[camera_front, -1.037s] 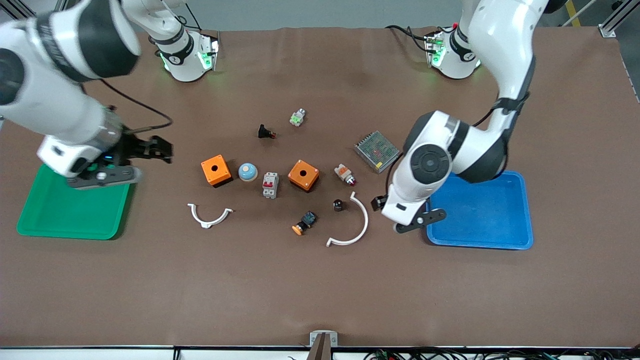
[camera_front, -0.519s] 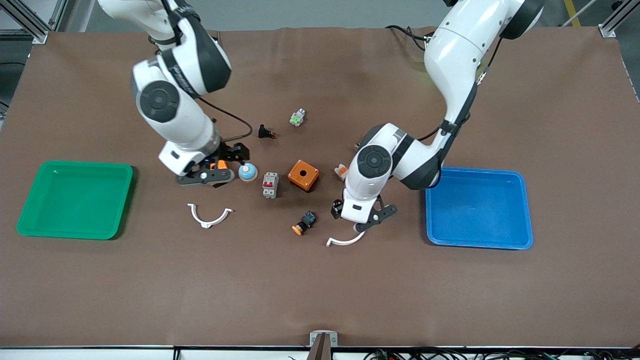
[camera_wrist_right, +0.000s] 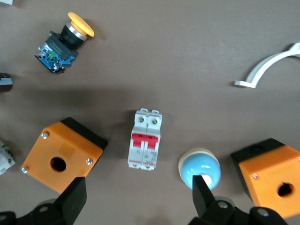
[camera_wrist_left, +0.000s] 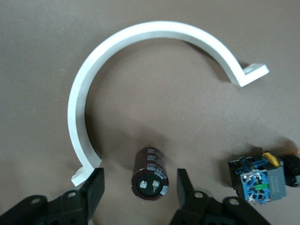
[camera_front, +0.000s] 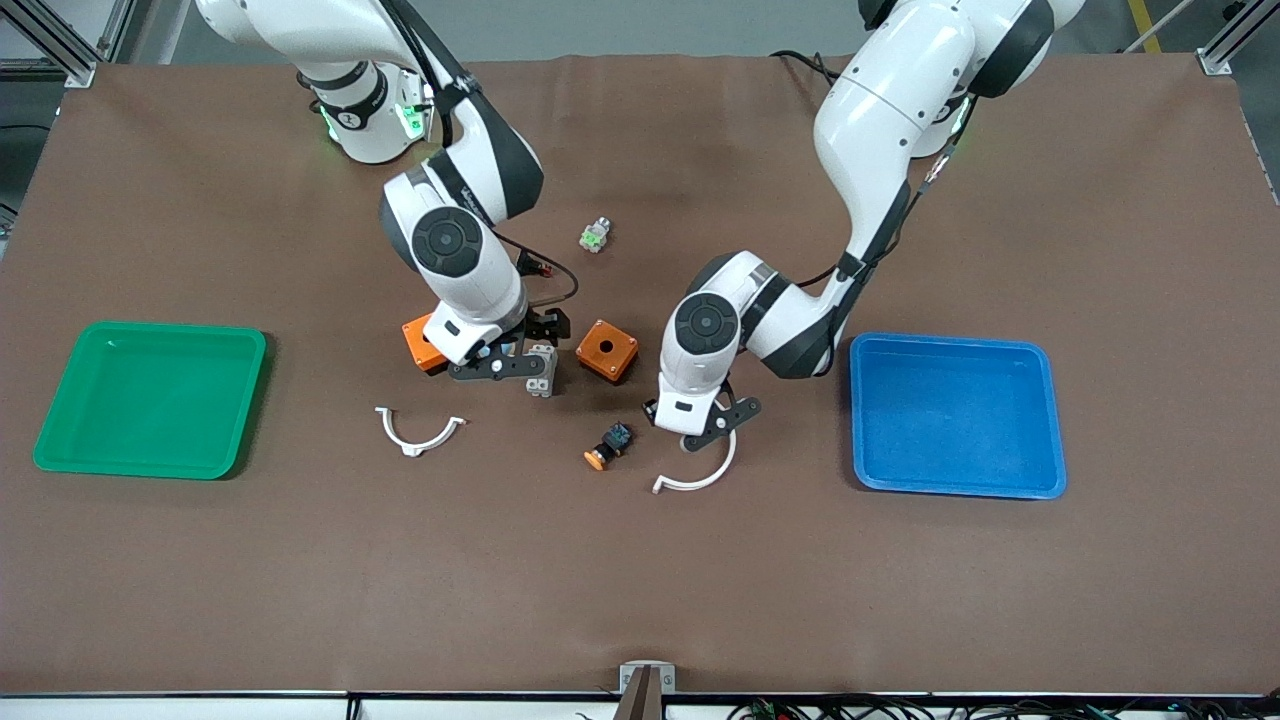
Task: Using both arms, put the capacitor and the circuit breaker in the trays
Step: 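Close the left gripper on the capacitor while the right gripper grasps the breaker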
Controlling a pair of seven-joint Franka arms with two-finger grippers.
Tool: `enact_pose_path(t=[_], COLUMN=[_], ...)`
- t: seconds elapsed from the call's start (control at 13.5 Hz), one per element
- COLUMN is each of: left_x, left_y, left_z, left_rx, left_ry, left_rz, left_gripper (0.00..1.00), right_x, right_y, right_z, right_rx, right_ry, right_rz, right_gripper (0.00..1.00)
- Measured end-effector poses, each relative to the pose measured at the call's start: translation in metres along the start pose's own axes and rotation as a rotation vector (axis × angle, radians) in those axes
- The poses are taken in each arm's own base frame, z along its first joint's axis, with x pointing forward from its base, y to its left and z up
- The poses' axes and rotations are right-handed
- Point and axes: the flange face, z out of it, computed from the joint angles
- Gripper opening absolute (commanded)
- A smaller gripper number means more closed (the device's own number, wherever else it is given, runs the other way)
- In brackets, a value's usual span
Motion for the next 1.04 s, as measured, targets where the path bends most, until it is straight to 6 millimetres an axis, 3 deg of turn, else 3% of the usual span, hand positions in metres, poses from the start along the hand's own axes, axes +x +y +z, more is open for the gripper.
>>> enact_pose_path(t=[0.37,0.44,0.59,0.81,1.04], left_x=[-0.005,-0.005,-0.007,0.003,0.043], left_y=[0.000,0.000,0.001,0.002,0.002], left_z=[0.010,0.011,0.013,0.006,-0.045], left_rx=[0.010,0.010,0.010,-0.003,-0.065], left_ry=[-0.001,-0.002,-0.002,0.022,0.089], left_rz=[0.006,0.006,0.009,0.004,-0.040], left_gripper=[0.43,0.33,0.01,0.00,0.00], right_x=[0.005,0.006,0.008,0.009,0.011], right_y=[-0.002,-0.002,0.000,0.002,0.002], right_z=[0.036,0.040,0.050,0.067,0.081], right_rx=[-0.002,-0.002,-0.005,-0.010,-0.010], right_ry=[-0.001,0.000,-0.004,-0.010,-0.009], right_rz=[0.025,0.029,0.037,0.042,0.045], right_gripper=[1.00,1.00,1.00,1.00,0.99])
